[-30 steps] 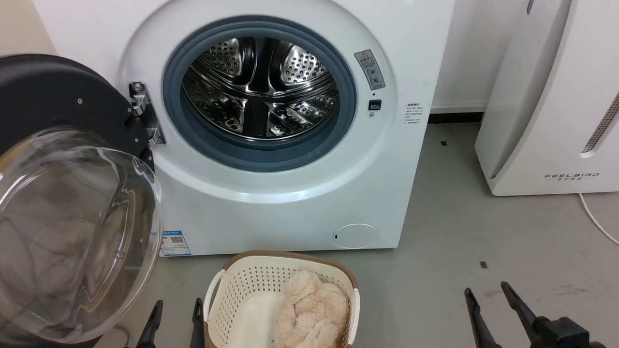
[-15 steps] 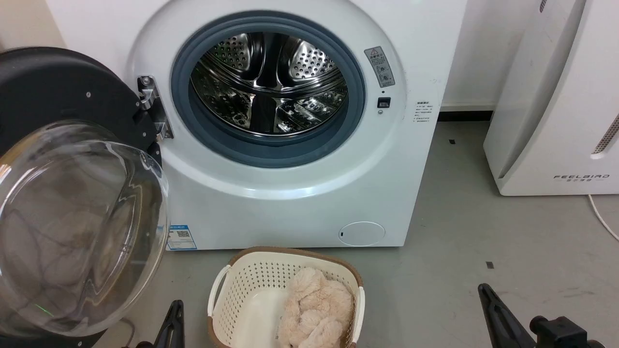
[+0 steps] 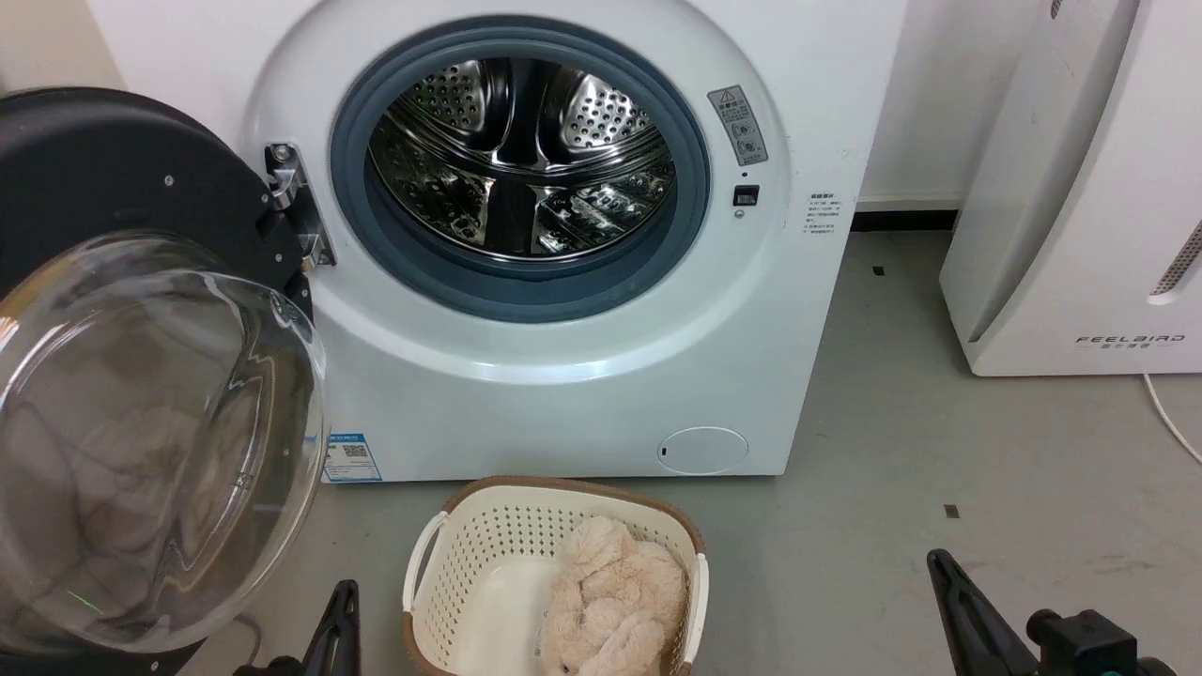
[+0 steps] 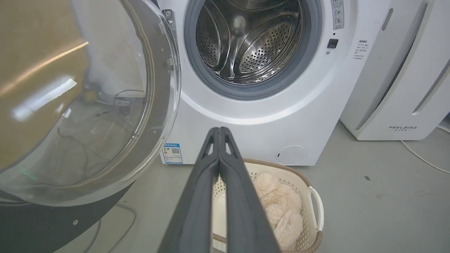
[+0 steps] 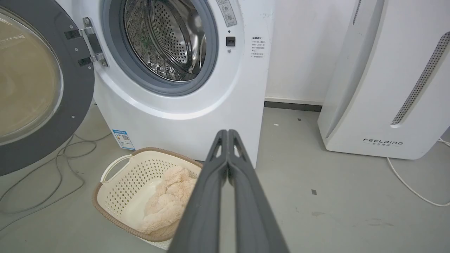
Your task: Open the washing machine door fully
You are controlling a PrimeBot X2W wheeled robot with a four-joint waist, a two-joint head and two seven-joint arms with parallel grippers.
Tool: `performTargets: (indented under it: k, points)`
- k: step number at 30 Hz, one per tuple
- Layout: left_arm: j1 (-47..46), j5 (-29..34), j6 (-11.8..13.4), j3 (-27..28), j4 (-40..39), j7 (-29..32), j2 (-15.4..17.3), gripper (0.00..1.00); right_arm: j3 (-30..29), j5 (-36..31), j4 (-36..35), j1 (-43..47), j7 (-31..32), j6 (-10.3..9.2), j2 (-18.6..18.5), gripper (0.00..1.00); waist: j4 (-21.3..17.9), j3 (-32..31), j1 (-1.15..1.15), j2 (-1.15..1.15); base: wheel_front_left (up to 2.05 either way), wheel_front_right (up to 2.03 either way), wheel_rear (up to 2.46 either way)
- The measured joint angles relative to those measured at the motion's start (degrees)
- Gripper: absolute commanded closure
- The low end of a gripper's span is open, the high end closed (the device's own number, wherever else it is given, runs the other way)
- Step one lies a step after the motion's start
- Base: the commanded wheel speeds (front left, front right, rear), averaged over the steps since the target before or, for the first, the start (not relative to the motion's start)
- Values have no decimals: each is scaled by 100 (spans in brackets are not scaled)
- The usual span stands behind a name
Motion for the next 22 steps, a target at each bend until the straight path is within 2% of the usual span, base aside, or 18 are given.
performTargets:
  k: [22]
  points:
    - [-233, 201, -81, 100, 0, 216, -91, 100, 7, -81, -20, -130, 110, 0, 0, 100, -2, 58, 1, 0, 0, 0, 0]
